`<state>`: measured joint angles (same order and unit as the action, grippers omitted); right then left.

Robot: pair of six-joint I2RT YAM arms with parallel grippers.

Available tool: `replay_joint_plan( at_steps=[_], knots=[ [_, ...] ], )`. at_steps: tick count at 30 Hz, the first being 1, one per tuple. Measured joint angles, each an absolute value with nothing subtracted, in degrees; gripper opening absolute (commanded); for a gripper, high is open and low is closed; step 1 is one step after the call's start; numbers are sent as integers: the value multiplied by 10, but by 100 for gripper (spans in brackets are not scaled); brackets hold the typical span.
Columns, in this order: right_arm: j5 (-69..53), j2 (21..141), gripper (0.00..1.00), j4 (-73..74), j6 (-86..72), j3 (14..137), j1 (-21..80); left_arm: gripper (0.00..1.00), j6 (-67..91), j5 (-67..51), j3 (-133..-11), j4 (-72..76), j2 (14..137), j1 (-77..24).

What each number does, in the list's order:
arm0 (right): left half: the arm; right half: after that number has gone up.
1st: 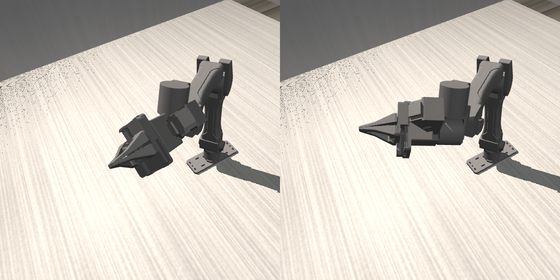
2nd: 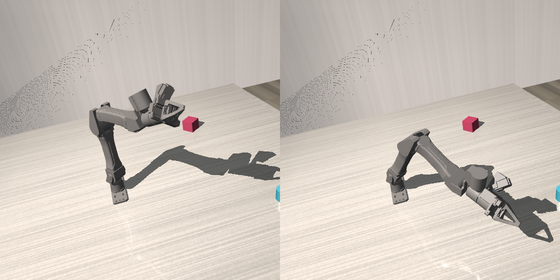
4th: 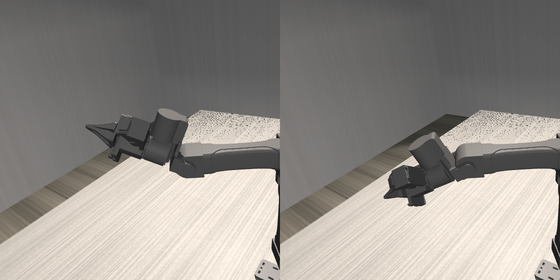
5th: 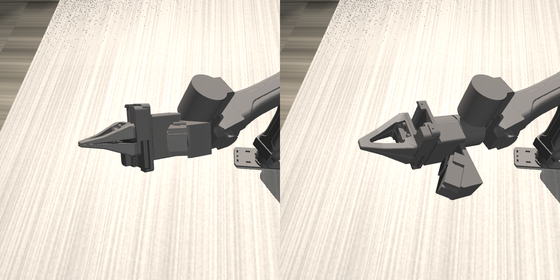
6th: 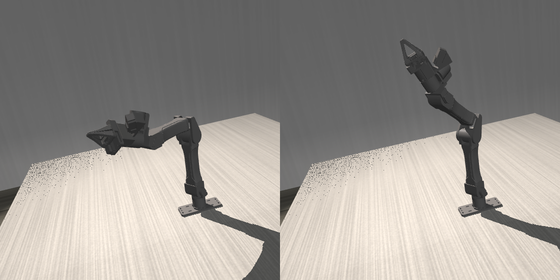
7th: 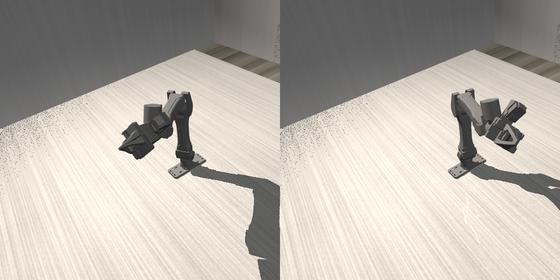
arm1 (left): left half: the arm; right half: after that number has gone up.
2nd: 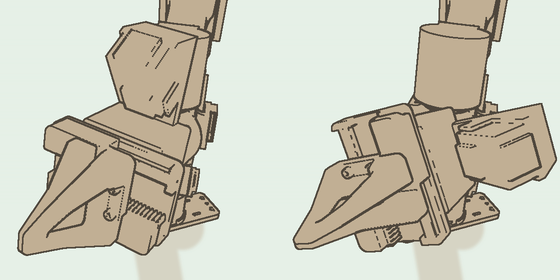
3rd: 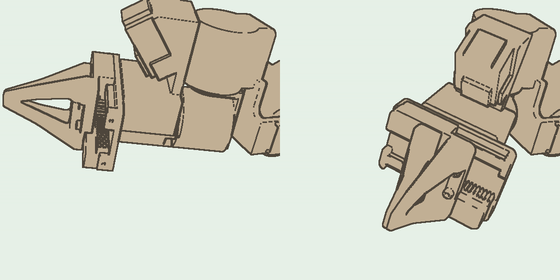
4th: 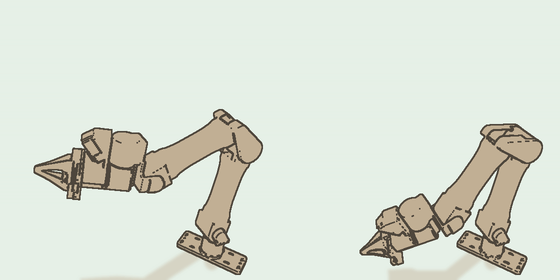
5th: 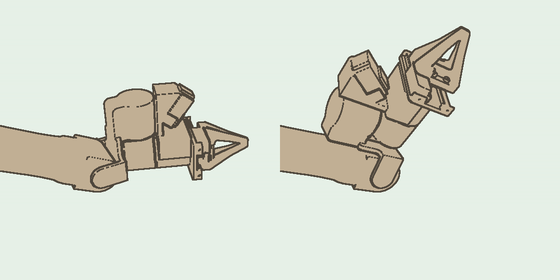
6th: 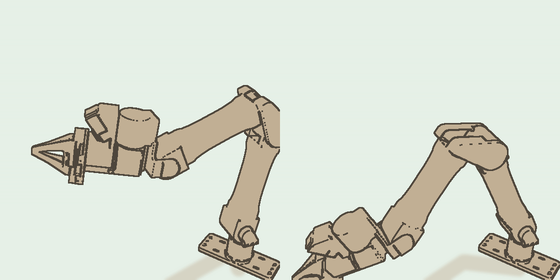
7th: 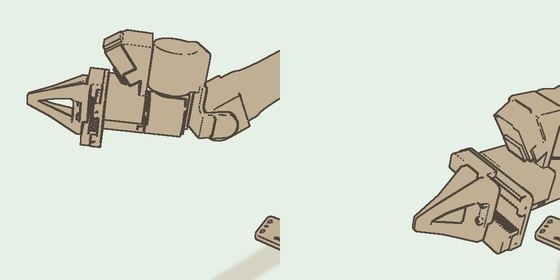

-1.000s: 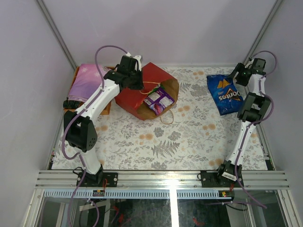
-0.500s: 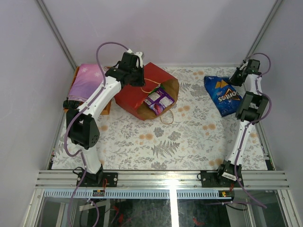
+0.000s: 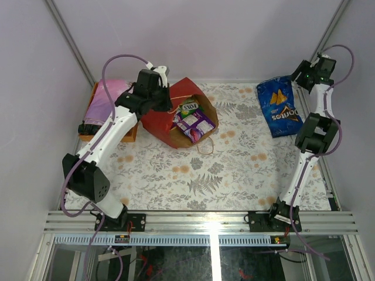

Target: Take the snacks out of the paper bag

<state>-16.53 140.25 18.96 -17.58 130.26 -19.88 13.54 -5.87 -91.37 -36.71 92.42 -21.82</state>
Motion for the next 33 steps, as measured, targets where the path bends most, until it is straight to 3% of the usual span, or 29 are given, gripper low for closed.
replay_joint_plan(
  at_steps=[1, 2, 5, 6, 8, 11, 13, 14, 19, 27, 29, 33],
  knots=[
    [-164, 1403, 98, 178, -180, 1315, -199, 0, 136, -56, -910, -365, 921, -218],
    [-163, 1404, 100, 170, -185, 1326, -199, 0, 136, -53, -906, -362, 920, -218],
    [-160, 1402, 100, 145, -191, 1342, -199, 0, 136, -49, -894, -359, 921, -218],
    [-160, 1399, 95, 136, -193, 1338, -199, 0, 136, -48, -890, -359, 922, -218],
    [-160, 1379, 69, 114, -198, 1294, -199, 0, 136, -46, -886, -359, 923, -218],
    [-164, 1313, 19, 85, -209, 1158, -197, 0, 136, -45, -884, -357, 923, -218],
    [-168, 1275, 2, 70, -214, 1080, -193, 0, 136, -46, -884, -355, 926, -218],
    [-170, 1263, 0, 64, -220, 1051, -190, 0, 136, -46, -884, -355, 928, -218],
    [-192, 1287, 0, 58, -235, 1039, -167, 0, 136, -51, -896, -355, 955, -218],
    [-219, 1476, 1, 88, -282, 1208, -160, 0, 136, -50, -896, -356, 958, -218],
    [-214, 1491, 11, 100, -286, 1239, -162, 0, 136, -48, -896, -356, 958, -218],
    [-212, 1539, 46, 133, -307, 1338, -167, 0, 136, -47, -896, -356, 958, -218]
  ],
)
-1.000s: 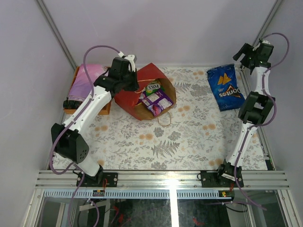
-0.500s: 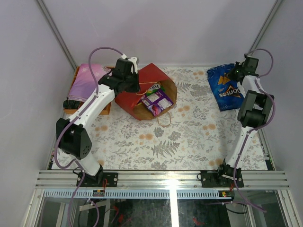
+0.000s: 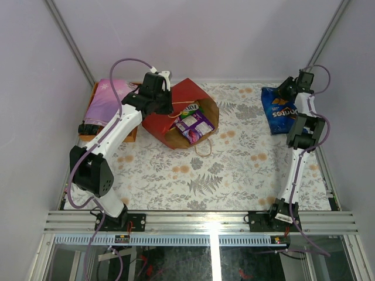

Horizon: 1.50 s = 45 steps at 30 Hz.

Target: Take the snacks out of the paper bag

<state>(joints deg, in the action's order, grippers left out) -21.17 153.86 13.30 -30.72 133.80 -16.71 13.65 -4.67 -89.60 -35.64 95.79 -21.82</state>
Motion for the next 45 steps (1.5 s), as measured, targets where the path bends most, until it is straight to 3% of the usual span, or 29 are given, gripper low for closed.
replay_joint_plan(
  at_steps=[4, 7, 10, 17, 19, 23, 28, 34, 37, 40, 41, 43, 45],
  knots=[
    [-258, 1552, 78, 133, -328, 1379, -175, 0, 137, -46, -896, -356, 958, -218],
    [-269, 1506, 82, 112, -327, 1321, -179, 0, 140, -46, -896, -357, 958, -218],
    [-248, 1451, 77, 118, -305, 1289, -181, 0, 144, -46, -896, -357, 958, -218],
    [-144, 1396, 71, 159, -217, 1339, -181, 0, 150, -47, -896, -356, 958, -218],
    [-124, 1394, 64, 170, -197, 1339, -182, 0, 151, -47, -896, -357, 956, -218],
    [-100, 1415, 39, 205, -166, 1347, -182, 0, 152, -47, -895, -356, 948, -218],
    [-97, 1474, 36, 238, -149, 1361, -182, 0, 154, -47, -886, -356, 934, -218],
    [-113, 1528, 24, 258, -152, 1381, -183, 0, 154, -47, -882, -355, 933, -218],
    [-136, 1528, 35, 263, -159, 1386, -183, 0, 154, -47, -882, -355, 933, -218],
    [-159, 1524, 74, 260, -171, 1378, -182, 0, 155, -52, -883, -356, 933, -218],
    [-162, 1516, 82, 256, -177, 1365, -181, 0, 156, -54, -883, -356, 933, -218],
    [-164, 1482, 89, 242, -187, 1318, -180, 0, 156, -60, -887, -357, 933, -218],
    [-167, 1423, 89, 218, -208, 1252, -177, 0, 156, -65, -896, -357, 933, -218]
  ],
)
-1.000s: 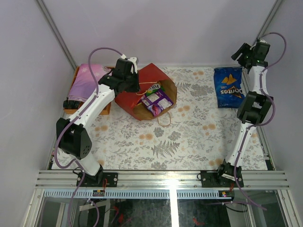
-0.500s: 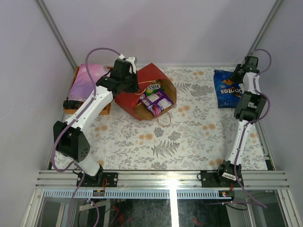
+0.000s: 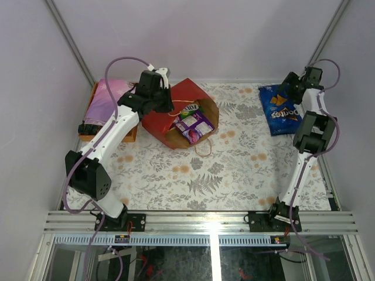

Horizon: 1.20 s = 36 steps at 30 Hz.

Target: Take the snacks out of the paper bag

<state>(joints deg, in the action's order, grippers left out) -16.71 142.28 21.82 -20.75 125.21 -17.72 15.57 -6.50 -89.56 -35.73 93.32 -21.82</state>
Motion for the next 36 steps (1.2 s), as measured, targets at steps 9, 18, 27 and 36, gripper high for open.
replay_joint_plan(
  at_steps=[9, 18, 27, 36],
  knots=[
    [-113, 857, 76, -155, -470, 658, -52, 0, 150, -82, -945, -362, 934, -220],
    [-55, 797, 74, -302, -658, 344, 194, 0, 146, -97, -931, -373, 931, -222],
    [-111, 1010, 64, -446, -744, 394, 275, 0, 142, -101, -886, -373, 912, -222],
    [-143, 1148, 62, -537, -807, 430, 278, 0, 142, -101, -863, -369, 906, -222]
  ],
)
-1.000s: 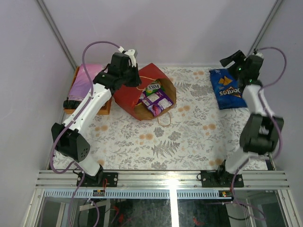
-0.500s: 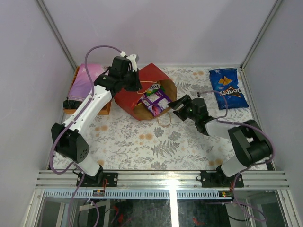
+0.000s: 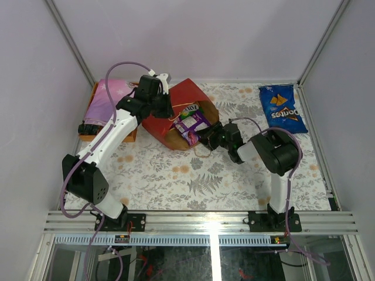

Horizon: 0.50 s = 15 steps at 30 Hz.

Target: Take the snacks out of the paper bag

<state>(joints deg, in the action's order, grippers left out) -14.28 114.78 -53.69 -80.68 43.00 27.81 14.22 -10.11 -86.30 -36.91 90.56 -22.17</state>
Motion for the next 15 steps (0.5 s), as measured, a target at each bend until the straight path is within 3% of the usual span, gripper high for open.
replay_joint_plan(
  at_steps=[4, 10, 12, 15],
  knots=[
    [-145, 1162, 50, -550, -810, 449, 278, 0, 142, -101, -863, -369, 906, -222],
    [-150, 1206, 10, -568, -812, 483, 278, 0, 142, -101, -862, -368, 906, -222],
    [-156, 1209, 1, -569, -807, 490, 278, 0, 141, -101, -862, -368, 906, -222],
    [-163, 1187, 0, -541, -788, 491, 279, 0, 138, -98, -860, -368, 906, -222]
  ],
)
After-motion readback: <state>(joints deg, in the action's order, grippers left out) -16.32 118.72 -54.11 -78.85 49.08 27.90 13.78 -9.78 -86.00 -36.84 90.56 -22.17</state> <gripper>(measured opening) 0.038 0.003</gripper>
